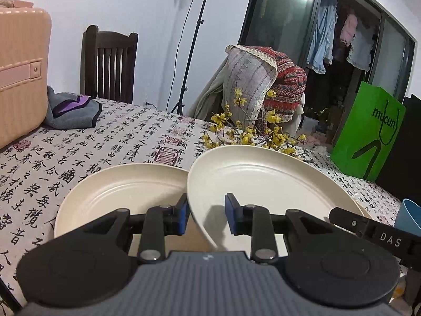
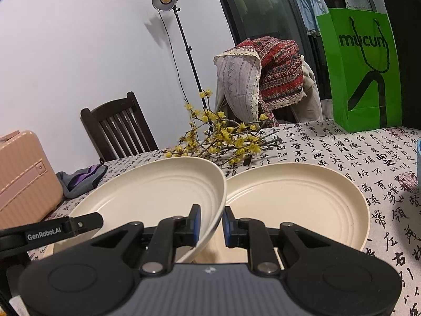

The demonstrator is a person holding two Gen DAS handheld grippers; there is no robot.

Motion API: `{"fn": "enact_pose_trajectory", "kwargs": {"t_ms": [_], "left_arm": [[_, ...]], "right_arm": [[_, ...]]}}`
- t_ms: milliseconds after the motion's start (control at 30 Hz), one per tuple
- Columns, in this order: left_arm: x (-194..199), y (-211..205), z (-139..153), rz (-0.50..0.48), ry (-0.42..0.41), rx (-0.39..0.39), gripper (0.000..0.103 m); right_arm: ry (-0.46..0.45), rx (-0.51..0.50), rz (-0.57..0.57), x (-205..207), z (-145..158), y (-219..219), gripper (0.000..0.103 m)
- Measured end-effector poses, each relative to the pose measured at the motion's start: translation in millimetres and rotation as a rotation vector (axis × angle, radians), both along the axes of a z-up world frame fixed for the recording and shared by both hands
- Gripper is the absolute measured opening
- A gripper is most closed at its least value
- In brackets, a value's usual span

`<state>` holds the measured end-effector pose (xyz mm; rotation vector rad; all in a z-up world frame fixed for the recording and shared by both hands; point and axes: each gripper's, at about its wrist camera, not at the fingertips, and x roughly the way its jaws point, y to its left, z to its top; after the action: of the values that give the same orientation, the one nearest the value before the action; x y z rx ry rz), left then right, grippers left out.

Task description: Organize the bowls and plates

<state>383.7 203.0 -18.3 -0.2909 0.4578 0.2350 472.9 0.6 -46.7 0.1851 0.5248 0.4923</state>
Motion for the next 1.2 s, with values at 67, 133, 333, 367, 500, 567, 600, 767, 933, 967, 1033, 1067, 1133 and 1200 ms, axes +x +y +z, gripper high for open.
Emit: {"fn": "enact_pose_trajectory", "kwargs": {"t_ms": [67,133,333,367,500,567,600,767,933,967,1033,1067,1133,1200], "left_arm": [[-2,-1,1,0.0,-0.006,0.003,0.029],[-3,-2,3,-0.002,-0.012,0.003,0.029],[-8,-4,7,-0.003,-0.03,0.003,0.029],[-9,-4,8,-0.004,-0.031,0.003,0.029],[-11,-5,10,-0.004,-0.037,0.003,0.029],[-12,-5,13,-0.006,-0.045,-0.001,0.029],[-14,-6,15,-0.007,-0.051,-0.001,0.029],[-19,-10,22,-0.01,-0.07,0.008,0.029],[-25,-12,27,-0.014,-0.079,0.003,0.029],[-27,-13,28,-0.014,-0.081,0.004,0.029],[-29,-16,30,-0.015,-0.081,0.006,0.029],[-31,-17,31,-0.017,-0.081,0.009,0.029],[-35,-19,32,-0.021,-0.081,0.014,0.029],[-40,-21,34,-0.021,-0.084,0.016,0.029]], "right_arm": [[-0.001,0.002,-0.003,-1,1,0,0.017],[-0.003,0.006,-0.007,-3,3,-1,0.017],[-0.015,0.009,-0.01,-7,7,-3,0.017],[-0.017,0.009,-0.01,-7,8,-3,0.017],[-0.033,0.002,-0.013,-10,11,-2,0.017],[-0.042,-0.001,-0.016,-12,12,-3,0.017],[-0.045,-0.001,-0.016,-13,13,-3,0.017],[-0.051,0.004,-0.025,-15,20,-5,0.017],[-0.056,-0.001,-0.03,-21,25,-7,0.017],[-0.057,-0.002,-0.03,-23,25,-8,0.017],[-0.056,0.0,-0.032,-26,26,-10,0.018],[-0.057,0.001,-0.034,-28,27,-11,0.018],[-0.06,0.001,-0.037,-32,30,-14,0.018],[-0.064,-0.001,-0.037,-36,33,-16,0.018]]}}
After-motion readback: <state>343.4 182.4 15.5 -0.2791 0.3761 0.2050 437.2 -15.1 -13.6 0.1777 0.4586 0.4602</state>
